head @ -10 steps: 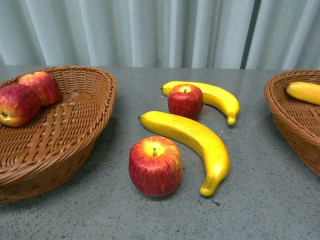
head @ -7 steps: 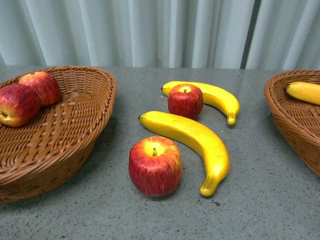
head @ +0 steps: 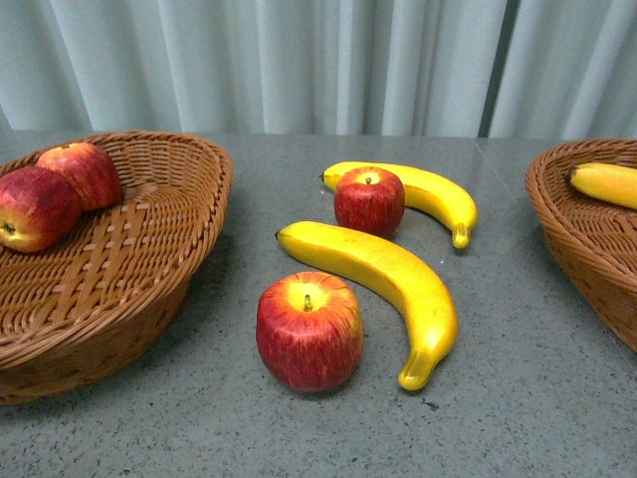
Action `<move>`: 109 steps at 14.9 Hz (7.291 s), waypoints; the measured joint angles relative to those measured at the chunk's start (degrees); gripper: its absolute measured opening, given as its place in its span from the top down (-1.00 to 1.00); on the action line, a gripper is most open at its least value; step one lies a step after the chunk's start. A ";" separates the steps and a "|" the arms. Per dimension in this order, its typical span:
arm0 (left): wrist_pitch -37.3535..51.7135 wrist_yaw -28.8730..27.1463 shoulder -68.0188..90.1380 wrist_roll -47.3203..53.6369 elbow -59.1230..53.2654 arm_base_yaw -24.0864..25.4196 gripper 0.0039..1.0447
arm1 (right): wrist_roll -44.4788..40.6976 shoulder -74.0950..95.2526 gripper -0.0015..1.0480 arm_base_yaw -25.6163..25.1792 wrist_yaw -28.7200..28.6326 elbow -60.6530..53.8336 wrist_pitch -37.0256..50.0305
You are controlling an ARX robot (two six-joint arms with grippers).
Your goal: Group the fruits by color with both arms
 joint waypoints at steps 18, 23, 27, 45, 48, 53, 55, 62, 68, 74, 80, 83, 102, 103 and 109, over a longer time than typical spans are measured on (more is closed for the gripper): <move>18.97 -1.53 44.57 1.53 25.09 -18.84 -0.88 | 0.00 0.00 -0.87 0.00 0.00 0.02 0.02; 12.09 -2.73 74.77 8.39 42.62 -32.72 -0.88 | 0.00 0.00 -0.87 0.00 0.02 0.02 0.00; 10.21 -6.27 82.64 4.37 43.67 -32.30 -0.88 | 0.00 0.00 -0.87 0.00 0.00 0.00 0.02; 17.57 -0.46 78.49 -1.31 41.40 -23.23 -0.18 | 0.00 0.00 -0.87 0.00 0.00 0.00 0.02; 14.82 -4.39 78.40 -6.51 39.91 -14.05 -0.17 | 0.00 0.00 -0.87 0.00 0.00 0.00 0.00; 15.21 -5.60 83.14 -10.34 36.94 -8.59 -0.17 | 0.00 0.00 -0.87 0.00 0.00 0.00 0.00; 15.15 -5.53 83.17 -10.82 36.48 -8.37 -0.40 | 0.00 0.00 -0.87 0.00 0.00 0.00 0.00; 14.14 -6.27 73.85 -4.55 45.70 -21.81 -0.88 | 0.00 0.00 -0.87 0.00 0.00 0.00 0.02; 5.31 -1.88 105.22 3.08 75.23 -26.49 -0.88 | 0.00 0.00 -0.87 0.00 0.00 0.00 0.00; 0.28 -2.71 116.89 6.05 84.17 -27.93 -0.88 | 0.00 0.00 -0.87 0.00 0.00 0.00 0.02; 1.42 1.57 121.81 7.98 86.55 -26.67 -0.88 | 0.00 0.00 -0.87 0.00 0.00 0.00 0.00; 0.39 3.50 125.22 9.07 88.08 -26.64 -0.87 | 0.00 0.00 -0.87 0.00 0.00 0.02 0.00; 8.87 -8.09 104.13 -7.56 64.85 -11.17 -0.30 | 0.00 0.00 -0.87 0.00 0.00 0.02 0.00; 8.87 -8.00 104.13 -7.65 64.46 -11.08 -0.36 | 0.00 0.00 -0.87 0.00 0.00 0.00 0.00; 17.94 -5.31 94.33 -5.75 56.48 -13.11 -0.88 | 0.00 0.00 -0.87 0.00 0.00 0.00 0.00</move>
